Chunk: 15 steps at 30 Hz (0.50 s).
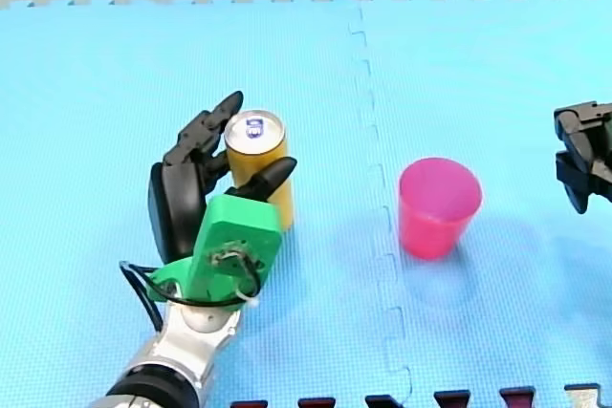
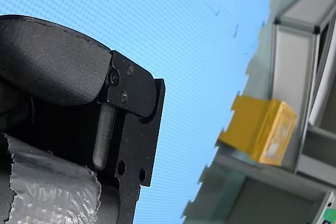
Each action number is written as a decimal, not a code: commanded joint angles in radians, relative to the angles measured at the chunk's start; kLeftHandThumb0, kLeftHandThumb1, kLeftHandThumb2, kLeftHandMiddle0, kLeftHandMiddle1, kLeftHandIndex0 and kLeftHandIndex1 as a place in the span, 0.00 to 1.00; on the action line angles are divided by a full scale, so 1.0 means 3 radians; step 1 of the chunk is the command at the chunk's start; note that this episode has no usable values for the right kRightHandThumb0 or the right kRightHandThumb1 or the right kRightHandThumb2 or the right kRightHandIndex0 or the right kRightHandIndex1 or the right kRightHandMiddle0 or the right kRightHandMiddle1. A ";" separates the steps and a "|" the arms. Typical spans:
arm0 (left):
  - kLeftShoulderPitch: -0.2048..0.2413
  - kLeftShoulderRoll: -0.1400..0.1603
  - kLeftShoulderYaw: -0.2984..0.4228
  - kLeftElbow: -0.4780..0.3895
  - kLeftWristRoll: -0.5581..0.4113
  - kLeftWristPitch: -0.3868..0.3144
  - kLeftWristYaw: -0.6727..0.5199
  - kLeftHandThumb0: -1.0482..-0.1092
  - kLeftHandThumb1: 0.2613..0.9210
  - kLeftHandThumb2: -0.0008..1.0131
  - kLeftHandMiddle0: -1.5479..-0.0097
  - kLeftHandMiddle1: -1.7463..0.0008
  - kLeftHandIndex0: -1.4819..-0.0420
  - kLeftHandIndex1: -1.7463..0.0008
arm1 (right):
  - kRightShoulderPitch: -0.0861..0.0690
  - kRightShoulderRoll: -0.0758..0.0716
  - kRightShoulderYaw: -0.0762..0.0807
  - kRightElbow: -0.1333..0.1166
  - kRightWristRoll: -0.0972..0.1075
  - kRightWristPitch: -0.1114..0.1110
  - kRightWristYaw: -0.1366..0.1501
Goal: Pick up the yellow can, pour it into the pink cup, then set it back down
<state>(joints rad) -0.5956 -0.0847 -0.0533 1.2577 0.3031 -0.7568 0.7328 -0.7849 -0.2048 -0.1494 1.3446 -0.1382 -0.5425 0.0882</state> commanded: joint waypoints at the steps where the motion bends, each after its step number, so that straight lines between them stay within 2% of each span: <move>1: -0.0004 0.0013 -0.0031 0.0038 0.0038 0.0020 0.0016 0.77 0.85 0.00 0.19 1.00 0.22 1.00 | 0.0012 -0.0017 0.0001 -0.0003 0.0000 -0.0011 -0.0009; 4: 0.0006 0.0013 -0.0027 0.0049 0.0020 -0.0069 -0.0044 0.77 0.84 0.00 0.22 1.00 0.28 1.00 | 0.0014 -0.0021 0.0002 -0.0004 -0.0001 -0.0012 -0.0015; 7: 0.0016 0.0000 0.0012 0.0060 -0.0045 -0.0134 -0.0164 0.64 0.81 0.00 0.27 1.00 0.36 1.00 | 0.0014 -0.0026 0.0003 -0.0005 -0.0001 -0.0014 -0.0017; 9: 0.0015 -0.0009 0.0041 0.0065 -0.0088 -0.0149 -0.0223 0.60 0.81 0.00 0.28 1.00 0.38 1.00 | 0.0014 -0.0030 0.0004 -0.0006 -0.0001 -0.0015 -0.0017; 13: 0.0004 -0.0016 0.0068 0.0073 -0.0123 -0.0153 -0.0269 0.60 0.81 0.00 0.28 1.00 0.36 0.99 | 0.0013 -0.0036 0.0006 -0.0007 -0.0001 -0.0015 -0.0012; 15: 0.0002 -0.0017 0.0076 0.0076 -0.0132 -0.0152 -0.0285 0.57 0.79 0.00 0.33 1.00 0.39 1.00 | 0.0011 -0.0038 0.0007 -0.0007 -0.0001 -0.0011 -0.0010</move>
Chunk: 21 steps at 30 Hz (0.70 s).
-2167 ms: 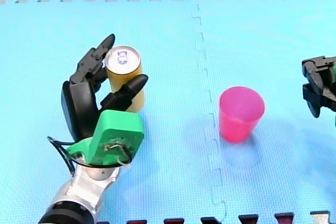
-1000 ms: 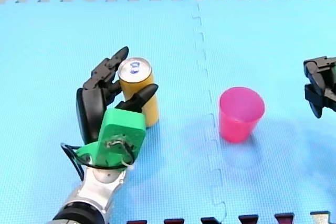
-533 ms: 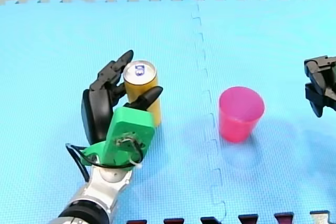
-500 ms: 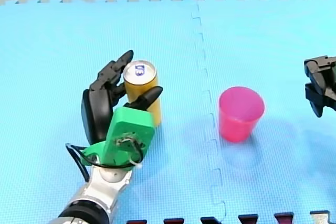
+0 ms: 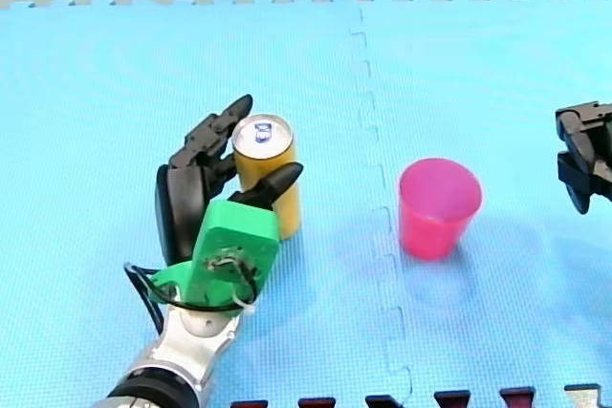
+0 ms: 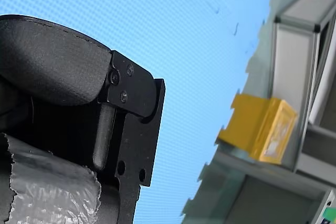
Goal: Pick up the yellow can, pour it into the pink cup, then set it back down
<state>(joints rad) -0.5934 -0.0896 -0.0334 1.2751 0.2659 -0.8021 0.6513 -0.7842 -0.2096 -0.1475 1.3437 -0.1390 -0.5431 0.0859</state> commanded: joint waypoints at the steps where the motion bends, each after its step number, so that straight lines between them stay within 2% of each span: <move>1: -0.0004 -0.0001 0.0014 0.0019 -0.0013 -0.0004 -0.0027 0.55 0.78 0.00 0.36 1.00 0.41 1.00 | 0.0008 -0.0023 0.0001 -0.0003 0.0001 -0.0007 -0.0002; 4: 0.0000 0.0007 0.0008 0.0026 -0.0003 0.0014 -0.0075 0.42 0.76 0.00 0.49 1.00 0.52 1.00 | 0.0005 -0.0023 0.0003 -0.0002 0.0000 -0.0002 -0.0003; 7: -0.0007 0.0041 -0.0077 0.0035 0.0108 0.0130 -0.0023 0.28 0.78 0.01 0.65 1.00 0.69 1.00 | 0.0002 -0.0024 0.0005 -0.0001 -0.0002 0.0000 -0.0004; 9: -0.0020 0.0081 -0.0180 0.0038 0.0243 0.0248 0.0075 0.11 0.84 0.02 0.73 1.00 0.78 1.00 | 0.0001 -0.0024 0.0003 -0.0001 0.0000 0.0001 -0.0002; 11: -0.0036 0.0111 -0.0267 0.0042 0.0359 0.0380 0.0172 0.02 0.91 0.03 0.77 1.00 0.82 1.00 | 0.0002 -0.0022 0.0001 -0.0001 0.0003 0.0001 0.0000; 14: -0.0048 0.0121 -0.0316 0.0048 0.0419 0.0479 0.0232 0.00 0.96 0.03 0.78 1.00 0.83 1.00 | 0.0002 -0.0020 -0.0002 -0.0001 0.0006 -0.0001 0.0003; 21: -0.0052 0.0121 -0.0349 0.0053 0.0415 0.0513 0.0249 0.00 0.97 0.02 0.79 1.00 0.84 1.00 | 0.0002 -0.0021 -0.0004 -0.0001 0.0006 -0.0002 0.0003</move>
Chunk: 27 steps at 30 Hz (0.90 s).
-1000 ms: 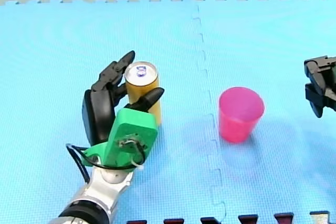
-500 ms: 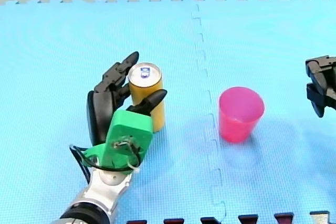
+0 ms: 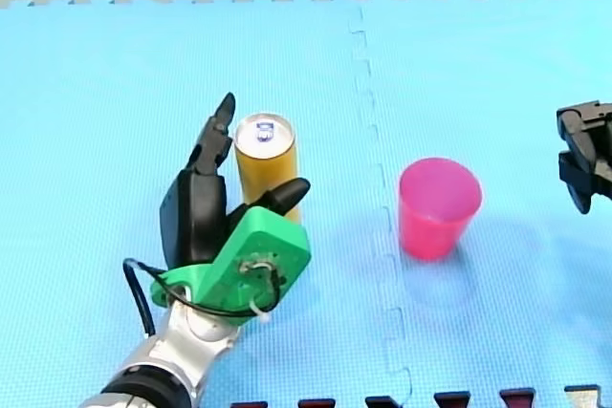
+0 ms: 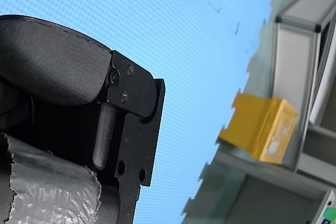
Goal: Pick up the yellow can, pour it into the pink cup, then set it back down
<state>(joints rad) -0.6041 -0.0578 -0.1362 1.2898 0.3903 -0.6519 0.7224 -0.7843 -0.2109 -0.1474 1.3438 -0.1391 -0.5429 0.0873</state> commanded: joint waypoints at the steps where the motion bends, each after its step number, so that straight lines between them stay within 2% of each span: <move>1: -0.0017 0.0018 -0.0008 0.0003 -0.0002 0.0013 0.0010 0.00 0.96 0.02 0.79 1.00 0.84 1.00 | 0.0000 -0.0016 -0.0003 -0.0001 0.0005 -0.0002 -0.0003; 13: -0.0013 0.0039 -0.0020 -0.0007 -0.0033 0.0034 -0.0107 0.00 0.94 0.01 0.80 1.00 0.84 1.00 | -0.0008 -0.0002 -0.0004 0.0000 0.0005 0.0001 -0.0020; 17: 0.0040 0.0057 -0.0010 -0.0032 -0.0064 -0.0034 -0.0216 0.00 0.94 0.00 0.81 1.00 0.84 1.00 | -0.0009 -0.0002 -0.0006 0.0000 0.0006 0.0000 -0.0021; 21: 0.0175 0.0097 0.0006 -0.0136 -0.0140 -0.0352 -0.0452 0.00 0.94 0.00 0.81 1.00 0.85 1.00 | -0.0013 -0.0001 -0.0009 0.0001 0.0008 0.0005 -0.0022; 23: 0.0306 0.0122 0.0030 -0.0263 -0.0229 -0.0641 -0.0646 0.00 0.94 0.00 0.81 1.00 0.85 1.00 | -0.0013 -0.0001 -0.0011 0.0001 0.0009 0.0004 -0.0022; 25: 0.0479 0.0148 0.0056 -0.0516 -0.0358 -0.0878 -0.0869 0.00 0.91 0.00 0.81 1.00 0.85 1.00 | -0.0014 -0.0002 -0.0012 0.0001 0.0010 0.0003 -0.0022; 27: 0.0610 0.0167 0.0070 -0.0781 -0.0437 -0.0946 -0.1002 0.00 0.88 0.00 0.81 1.00 0.84 0.99 | -0.0017 -0.0004 -0.0012 0.0000 0.0009 0.0003 -0.0024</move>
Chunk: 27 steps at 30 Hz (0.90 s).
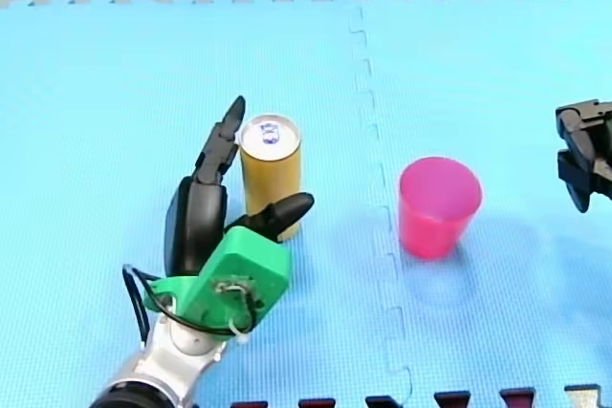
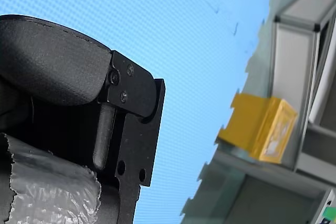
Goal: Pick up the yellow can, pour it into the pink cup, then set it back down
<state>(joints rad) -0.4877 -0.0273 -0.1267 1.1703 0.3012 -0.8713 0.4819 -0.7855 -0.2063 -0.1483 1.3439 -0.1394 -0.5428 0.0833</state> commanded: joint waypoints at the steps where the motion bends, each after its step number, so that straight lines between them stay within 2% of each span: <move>1: 0.0261 0.0072 0.0039 -0.0469 -0.0141 -0.0210 -0.0219 0.00 0.87 0.00 0.81 1.00 0.83 0.99 | -0.0014 -0.0020 -0.0009 -0.0001 0.0009 0.0003 -0.0011; 7: 0.0459 0.0146 0.0048 -0.0666 -0.0078 -0.0209 -0.0268 0.00 0.87 0.00 0.80 0.99 0.83 0.99 | -0.0025 -0.0022 -0.0013 0.0000 0.0014 0.0009 0.0000; 16: 0.0759 0.0150 0.0074 -0.1129 -0.0191 0.0007 -0.0616 0.00 0.85 0.00 0.82 1.00 0.84 1.00 | -0.0044 -0.0026 -0.0029 0.0003 0.0029 0.0029 0.0031; 27: 0.0938 0.0106 0.0108 -0.1486 -0.0208 0.0245 -0.0741 0.00 0.83 0.00 0.84 1.00 0.85 1.00 | -0.0059 -0.0032 -0.0040 0.0003 0.0040 0.0051 0.0060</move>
<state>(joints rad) -0.2132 0.0036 -0.0973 0.7388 0.2437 -0.8066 0.2623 -0.7983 -0.2098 -0.1579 1.3444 -0.1302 -0.5300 0.1009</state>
